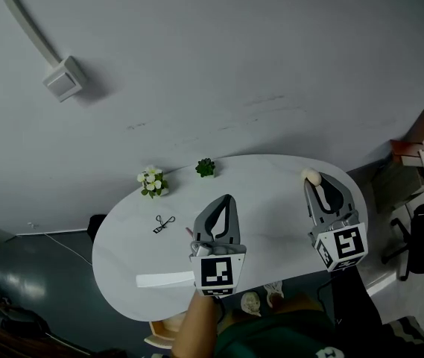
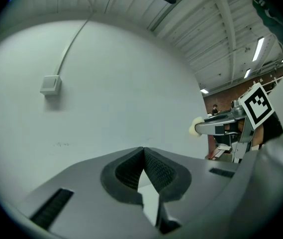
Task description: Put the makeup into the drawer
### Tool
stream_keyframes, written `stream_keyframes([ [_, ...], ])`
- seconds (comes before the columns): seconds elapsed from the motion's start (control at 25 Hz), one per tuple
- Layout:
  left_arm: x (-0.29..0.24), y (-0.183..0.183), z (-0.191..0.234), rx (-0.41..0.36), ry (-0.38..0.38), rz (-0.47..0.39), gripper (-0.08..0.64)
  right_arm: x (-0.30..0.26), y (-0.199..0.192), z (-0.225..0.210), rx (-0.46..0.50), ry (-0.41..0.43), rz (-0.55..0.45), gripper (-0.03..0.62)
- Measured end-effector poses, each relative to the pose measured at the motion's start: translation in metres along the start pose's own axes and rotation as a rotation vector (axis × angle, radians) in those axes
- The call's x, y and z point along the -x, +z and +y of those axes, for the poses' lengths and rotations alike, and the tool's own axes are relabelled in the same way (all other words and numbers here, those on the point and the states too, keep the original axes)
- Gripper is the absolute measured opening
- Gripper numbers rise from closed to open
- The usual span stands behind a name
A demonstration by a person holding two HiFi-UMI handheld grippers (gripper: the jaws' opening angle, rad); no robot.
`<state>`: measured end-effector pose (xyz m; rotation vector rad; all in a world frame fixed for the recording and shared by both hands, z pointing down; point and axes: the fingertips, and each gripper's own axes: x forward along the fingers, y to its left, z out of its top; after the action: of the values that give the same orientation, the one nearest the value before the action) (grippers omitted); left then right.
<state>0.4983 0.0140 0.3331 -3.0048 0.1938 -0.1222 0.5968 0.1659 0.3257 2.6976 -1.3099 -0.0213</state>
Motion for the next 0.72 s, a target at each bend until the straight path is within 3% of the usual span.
stream_keyframes([
  [0.2,0.006,0.007,0.006,-0.021,0.059,-0.014,0.0,-0.011,-0.005,0.004,-0.012,0.061,0.002,0.094],
  [0.36,0.021,0.005,0.032,-0.03,0.16,-0.01,0.0,-0.035,-0.005,0.027,-0.001,0.157,-0.011,0.096],
  [0.72,0.116,0.0,0.118,-0.06,0.42,0.025,0.0,-0.075,0.023,0.159,0.013,0.434,-0.076,0.1],
])
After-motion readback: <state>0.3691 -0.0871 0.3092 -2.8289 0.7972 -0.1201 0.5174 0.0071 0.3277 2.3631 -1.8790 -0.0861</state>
